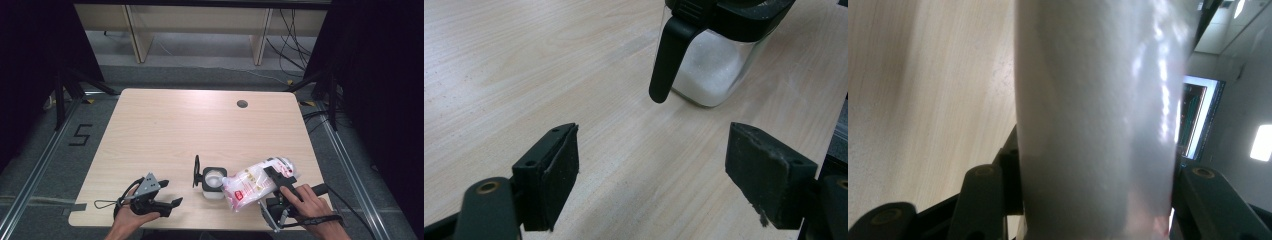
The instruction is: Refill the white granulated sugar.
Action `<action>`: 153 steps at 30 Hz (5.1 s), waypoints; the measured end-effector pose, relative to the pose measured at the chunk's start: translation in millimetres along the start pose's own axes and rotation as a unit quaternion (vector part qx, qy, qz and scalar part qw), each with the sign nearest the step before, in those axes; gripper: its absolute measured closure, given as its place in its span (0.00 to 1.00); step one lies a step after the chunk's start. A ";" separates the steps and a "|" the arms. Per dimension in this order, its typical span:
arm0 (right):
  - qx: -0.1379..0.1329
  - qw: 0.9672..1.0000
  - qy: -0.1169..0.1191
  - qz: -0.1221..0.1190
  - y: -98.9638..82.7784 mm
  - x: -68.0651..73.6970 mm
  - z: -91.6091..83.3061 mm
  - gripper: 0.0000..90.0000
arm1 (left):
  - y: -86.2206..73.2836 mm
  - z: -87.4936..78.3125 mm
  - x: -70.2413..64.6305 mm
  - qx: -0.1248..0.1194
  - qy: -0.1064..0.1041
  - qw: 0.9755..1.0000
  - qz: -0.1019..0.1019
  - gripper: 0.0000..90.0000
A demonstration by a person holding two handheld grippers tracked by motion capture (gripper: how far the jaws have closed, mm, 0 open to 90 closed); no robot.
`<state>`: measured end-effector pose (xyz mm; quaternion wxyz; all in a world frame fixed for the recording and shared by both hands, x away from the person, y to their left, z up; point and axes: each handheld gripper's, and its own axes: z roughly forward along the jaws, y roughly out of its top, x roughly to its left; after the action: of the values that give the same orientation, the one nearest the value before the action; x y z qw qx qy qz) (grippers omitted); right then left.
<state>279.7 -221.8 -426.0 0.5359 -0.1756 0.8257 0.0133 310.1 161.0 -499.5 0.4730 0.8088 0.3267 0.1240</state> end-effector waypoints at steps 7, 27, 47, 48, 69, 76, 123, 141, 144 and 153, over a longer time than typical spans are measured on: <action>0.012 0.999 0.006 -0.032 1.4 5.8 7.6 0.59 | 0.1 -0.9 0.0 0.004 0.001 1.000 -0.002 0.23; -0.049 0.996 0.031 0.062 -12.4 14.8 14.4 0.64 | 0.8 -1.6 1.9 0.003 0.000 1.000 0.004 0.24; -0.163 0.942 0.074 0.282 -33.7 26.6 29.4 0.67 | -0.1 -0.7 1.1 -0.003 0.004 1.000 -0.007 0.24; -0.166 0.934 0.079 0.306 -32.9 29.2 30.9 0.67 | -0.2 -0.9 1.1 0.002 0.003 1.000 -0.012 0.24; -0.229 0.845 0.098 0.473 -68.4 31.5 68.5 0.71 | -0.1 -0.7 0.7 -0.003 0.007 1.000 -0.012 0.24; -0.232 0.822 0.093 0.513 -83.6 34.3 68.3 0.71 | 0.1 -3.0 1.1 0.003 0.010 1.000 -0.013 0.24; -0.136 0.707 0.053 0.692 -111.0 68.2 10.3 0.38 | -0.2 -3.2 2.5 0.005 0.011 1.000 -0.005 0.24; -0.074 0.696 0.067 0.711 -101.4 84.7 -18.4 0.31 | 2.2 -3.2 4.1 -0.005 0.014 1.000 -0.015 0.24; -0.066 0.696 0.067 0.712 -98.4 85.7 -23.4 0.31 | 2.1 -2.3 5.4 -0.002 0.014 1.000 -0.014 0.24; -0.048 0.700 0.091 0.707 -92.5 90.9 -28.6 0.29 | 3.9 -2.8 5.4 -0.005 0.014 1.000 -0.023 0.24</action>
<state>249.6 -339.6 -479.3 0.2822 0.4336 0.7503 0.4116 314.4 165.0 -495.4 0.4749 0.7969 0.3516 0.1261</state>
